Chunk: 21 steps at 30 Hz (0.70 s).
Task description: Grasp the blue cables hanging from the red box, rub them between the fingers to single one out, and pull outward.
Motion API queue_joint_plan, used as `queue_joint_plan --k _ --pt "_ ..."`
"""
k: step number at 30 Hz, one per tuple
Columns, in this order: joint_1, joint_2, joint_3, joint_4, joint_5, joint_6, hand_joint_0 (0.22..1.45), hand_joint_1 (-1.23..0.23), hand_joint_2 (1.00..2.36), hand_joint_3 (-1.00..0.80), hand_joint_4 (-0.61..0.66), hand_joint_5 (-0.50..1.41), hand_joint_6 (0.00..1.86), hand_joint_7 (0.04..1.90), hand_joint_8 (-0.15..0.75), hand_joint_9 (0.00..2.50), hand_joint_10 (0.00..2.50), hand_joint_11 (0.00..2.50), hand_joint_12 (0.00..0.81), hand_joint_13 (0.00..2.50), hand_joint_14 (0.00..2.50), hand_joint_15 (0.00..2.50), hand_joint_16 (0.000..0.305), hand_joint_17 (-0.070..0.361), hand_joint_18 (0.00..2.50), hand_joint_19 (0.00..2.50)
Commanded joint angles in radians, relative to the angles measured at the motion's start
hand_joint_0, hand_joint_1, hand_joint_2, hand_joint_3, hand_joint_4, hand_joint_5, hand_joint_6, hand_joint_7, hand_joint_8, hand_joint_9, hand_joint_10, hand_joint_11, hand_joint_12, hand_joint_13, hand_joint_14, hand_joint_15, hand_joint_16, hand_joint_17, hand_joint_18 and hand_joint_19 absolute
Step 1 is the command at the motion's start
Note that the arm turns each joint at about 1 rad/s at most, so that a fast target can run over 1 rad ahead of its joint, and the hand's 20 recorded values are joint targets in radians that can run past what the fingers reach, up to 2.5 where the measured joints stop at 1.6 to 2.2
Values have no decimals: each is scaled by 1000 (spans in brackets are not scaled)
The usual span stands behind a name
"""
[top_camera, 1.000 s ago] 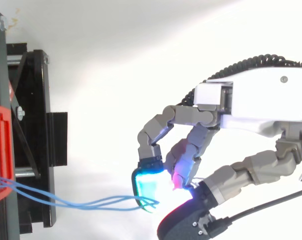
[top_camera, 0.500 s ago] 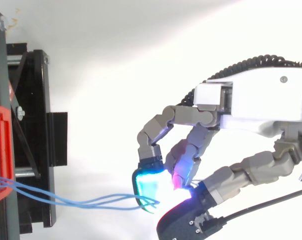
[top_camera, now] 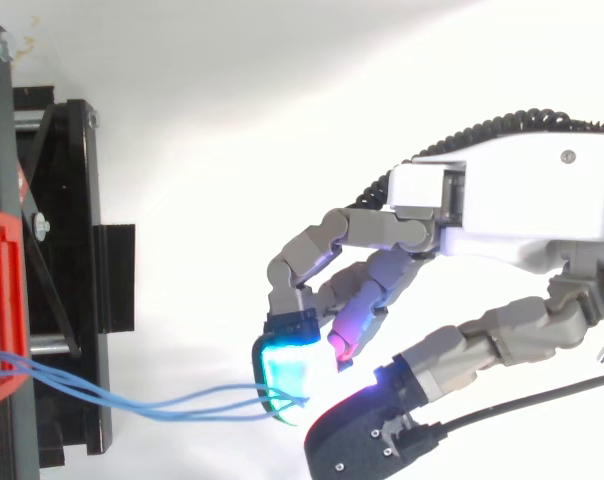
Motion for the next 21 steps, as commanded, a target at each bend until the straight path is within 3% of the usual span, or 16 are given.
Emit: queue_joint_plan --k 1,7,10,13,16,21 --pt "0 1 1 0 2 2 582 -570 1010 -262 -73 -112 820 1139 188 934 0 0 314 489 4 95 46 104 421 347" --pt "0 1 4 2 -1 0 587 -555 1012 -250 -14 -126 823 1145 199 907 1 73 308 481 7 147 46 103 390 360" --pt "0 0 10 3 0 -2 579 -618 1015 -212 22 -141 835 1144 198 887 6 143 301 475 9 185 44 100 375 388" --pt "0 1 11 3 0 -2 582 -712 1016 -186 92 -165 889 1123 226 921 14 369 319 546 15 310 46 104 384 410" --pt "0 0 11 3 0 -3 593 -720 1015 -235 103 -173 897 1097 225 925 16 418 311 541 16 327 45 101 386 428" --pt "0 0 11 3 0 -2 649 -798 1000 -500 107 -173 908 1053 228 993 20 527 312 597 17 362 45 100 471 441"
